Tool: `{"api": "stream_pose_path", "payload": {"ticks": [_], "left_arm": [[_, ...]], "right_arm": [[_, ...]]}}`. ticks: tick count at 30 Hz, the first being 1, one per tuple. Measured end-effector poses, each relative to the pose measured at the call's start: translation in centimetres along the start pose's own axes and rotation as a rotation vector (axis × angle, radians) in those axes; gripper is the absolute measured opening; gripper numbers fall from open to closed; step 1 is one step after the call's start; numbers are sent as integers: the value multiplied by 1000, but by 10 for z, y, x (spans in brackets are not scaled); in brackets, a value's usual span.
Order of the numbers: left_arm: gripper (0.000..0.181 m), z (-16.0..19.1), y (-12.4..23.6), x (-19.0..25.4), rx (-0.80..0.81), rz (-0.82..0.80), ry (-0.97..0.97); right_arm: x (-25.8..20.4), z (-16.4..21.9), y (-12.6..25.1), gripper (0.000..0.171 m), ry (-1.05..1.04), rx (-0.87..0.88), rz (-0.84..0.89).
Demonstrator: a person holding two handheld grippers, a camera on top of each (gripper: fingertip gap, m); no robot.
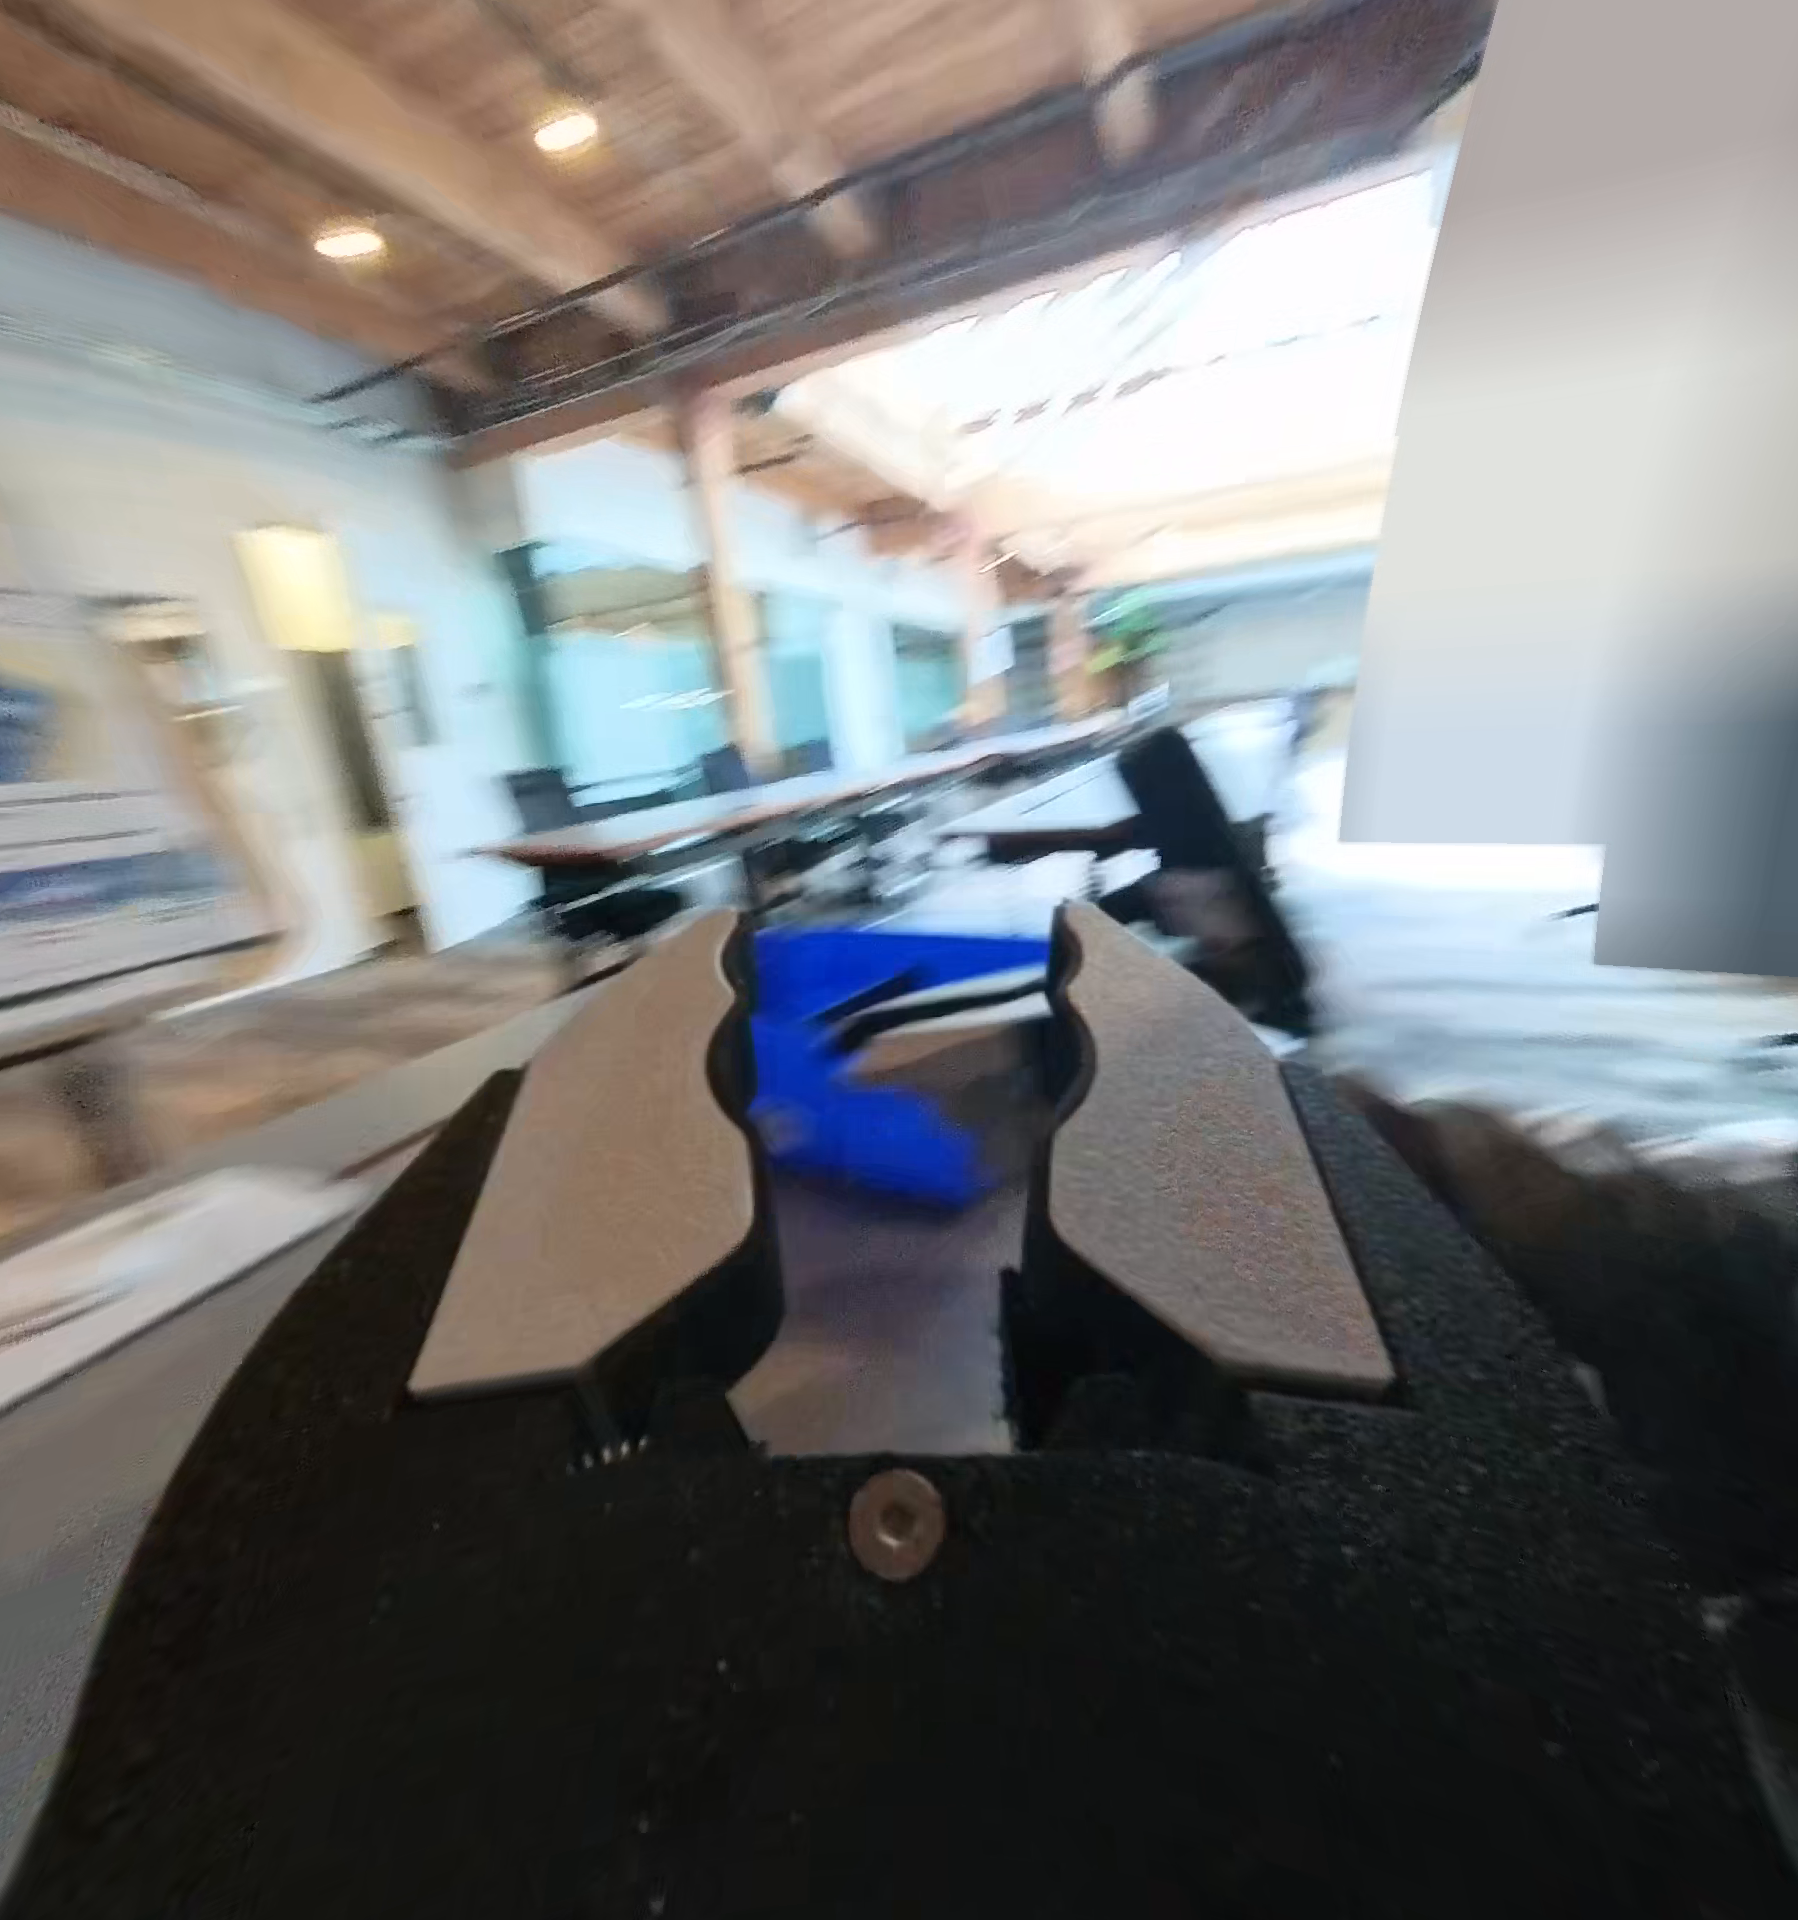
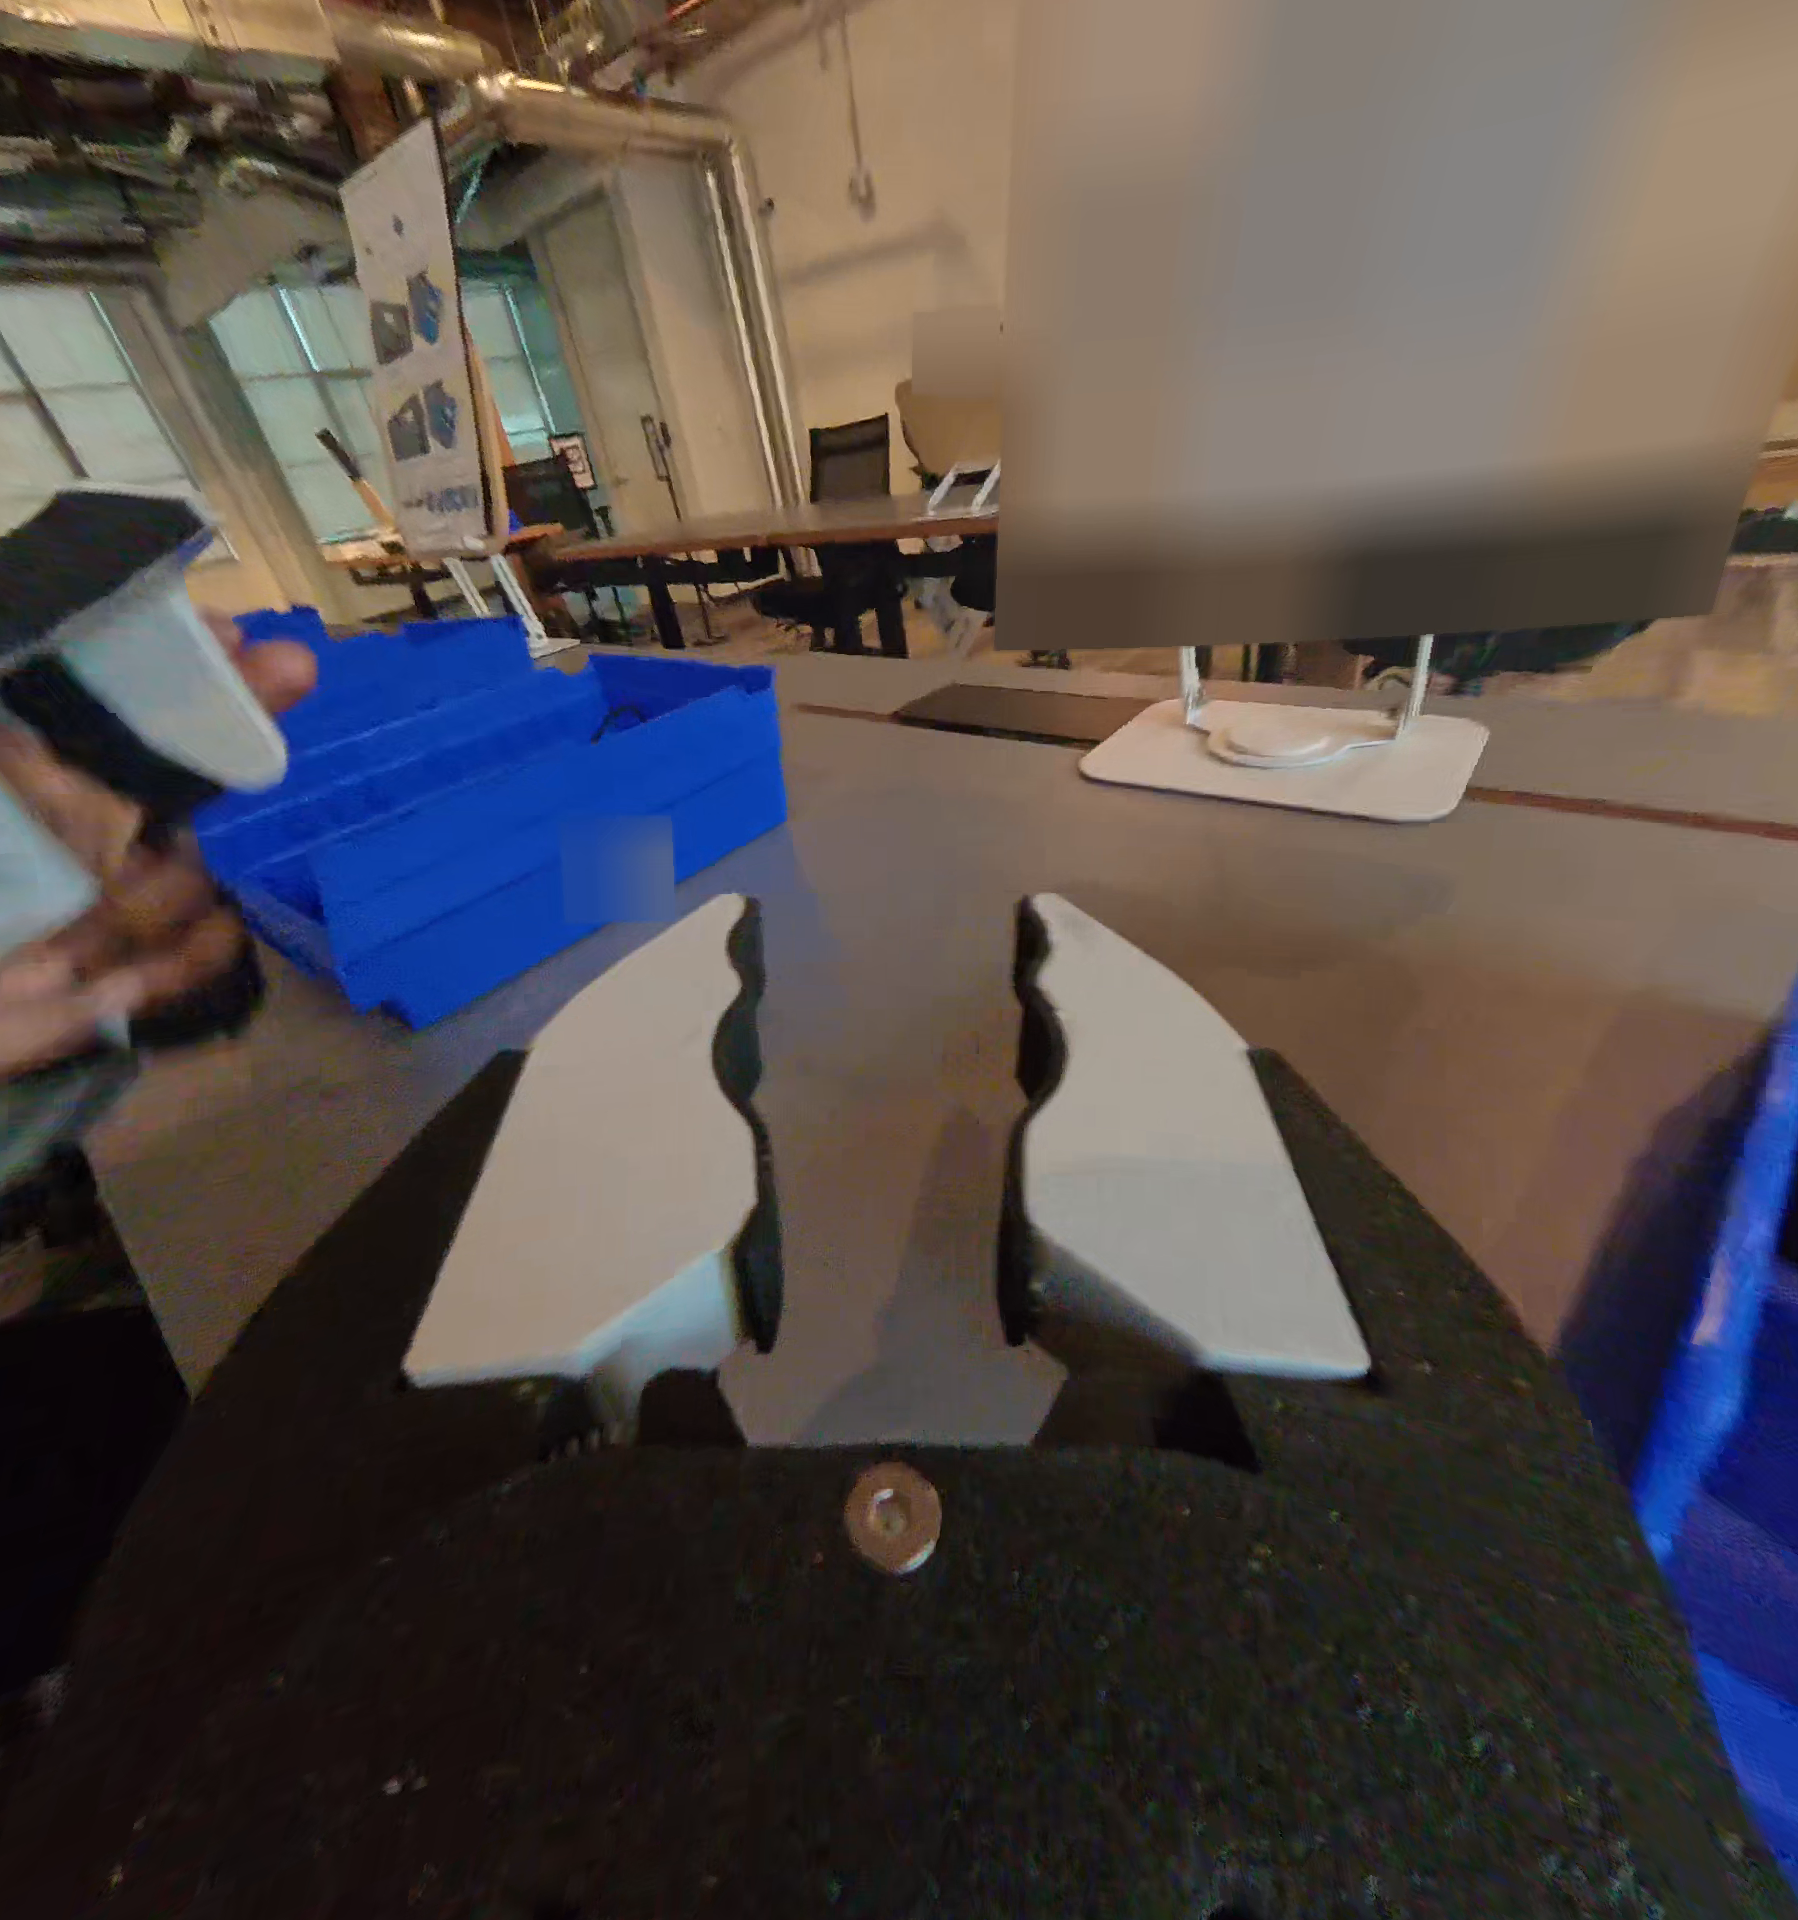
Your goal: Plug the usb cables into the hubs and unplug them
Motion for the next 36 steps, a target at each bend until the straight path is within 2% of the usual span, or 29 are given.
{"api": "stream_pose_path", "payload": {"ticks": [2,5,7,9,13,18,26,36], "left_arm": [[47,-26,40,-46,-179,-282,-130],[45,-55,113,-131,-563,-768,-245],[52,-54,150,-176,-792,-924,-153],[55,-40,169,-208,-941,-1020,-74],[58,3,175,-247,-1185,-1064,24],[62,44,181,-283,-1366,-1145,115],[61,73,187,-308,-1380,-1199,290],[68,103,194,-319,-1386,-1239,525]], "right_arm": [[7,-11,7,61,65,-3,-12],[14,-24,17,61,193,-24,-6],[20,-32,22,57,223,-23,5],[27,-40,25,53,215,-12,17],[43,-48,28,51,158,-14,2],[59,-52,37,49,148,-8,-2],[70,-47,47,47,154,7,5],[74,-50,57,45,164,51,10]]}}
Point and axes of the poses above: each gripper's, where its closed fingertips meet, y back along the fingers, z out of its underside, x = y × z across the jaws, the point moved 9 cm from there along y, back along the fingers, and after that the axes turned 2 degrees about -y, right-handed, at the moved point
